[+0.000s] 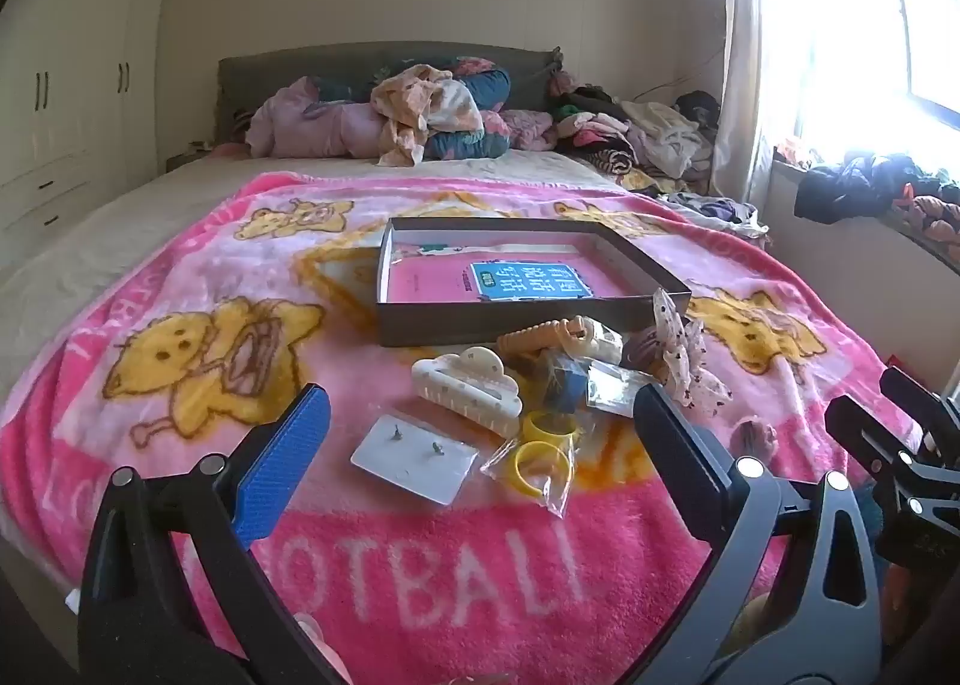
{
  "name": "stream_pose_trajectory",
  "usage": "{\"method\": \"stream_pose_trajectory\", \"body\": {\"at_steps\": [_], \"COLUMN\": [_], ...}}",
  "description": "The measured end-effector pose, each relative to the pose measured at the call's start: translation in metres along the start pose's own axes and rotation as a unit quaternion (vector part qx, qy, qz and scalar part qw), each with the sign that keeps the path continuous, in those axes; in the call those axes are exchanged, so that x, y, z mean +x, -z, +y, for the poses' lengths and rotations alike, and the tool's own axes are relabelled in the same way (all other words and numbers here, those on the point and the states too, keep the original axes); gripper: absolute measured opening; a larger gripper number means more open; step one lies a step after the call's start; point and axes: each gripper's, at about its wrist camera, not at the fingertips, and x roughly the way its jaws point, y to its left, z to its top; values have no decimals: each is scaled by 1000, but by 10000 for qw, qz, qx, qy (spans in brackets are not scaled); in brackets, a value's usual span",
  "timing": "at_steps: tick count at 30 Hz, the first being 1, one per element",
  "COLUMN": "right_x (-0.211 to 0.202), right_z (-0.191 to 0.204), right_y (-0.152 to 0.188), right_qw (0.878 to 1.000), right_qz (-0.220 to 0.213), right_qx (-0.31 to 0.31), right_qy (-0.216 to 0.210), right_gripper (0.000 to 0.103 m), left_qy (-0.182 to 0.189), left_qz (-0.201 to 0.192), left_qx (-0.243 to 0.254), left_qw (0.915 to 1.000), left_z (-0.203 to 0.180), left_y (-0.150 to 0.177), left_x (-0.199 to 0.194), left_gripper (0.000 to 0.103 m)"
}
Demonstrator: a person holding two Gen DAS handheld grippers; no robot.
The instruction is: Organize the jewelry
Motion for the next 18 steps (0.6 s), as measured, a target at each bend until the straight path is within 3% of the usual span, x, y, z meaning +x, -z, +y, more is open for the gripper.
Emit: {"method": "stream_pose_trajectory", "body": {"at_steps": [18], "right_x": [2], "right_z": [-1], "right_y": [0], "right_qw": [9999], "right_qz": [109], "right_qx": [-56], "right_qy": [53], "right_gripper": [97], "left_qy": [17], "left_qz": [-11], "left_qx": [46], "left_qw": [10000], "left_z": [-1], "left_y": [2], "left_x": [0], "left_gripper": [93]}}
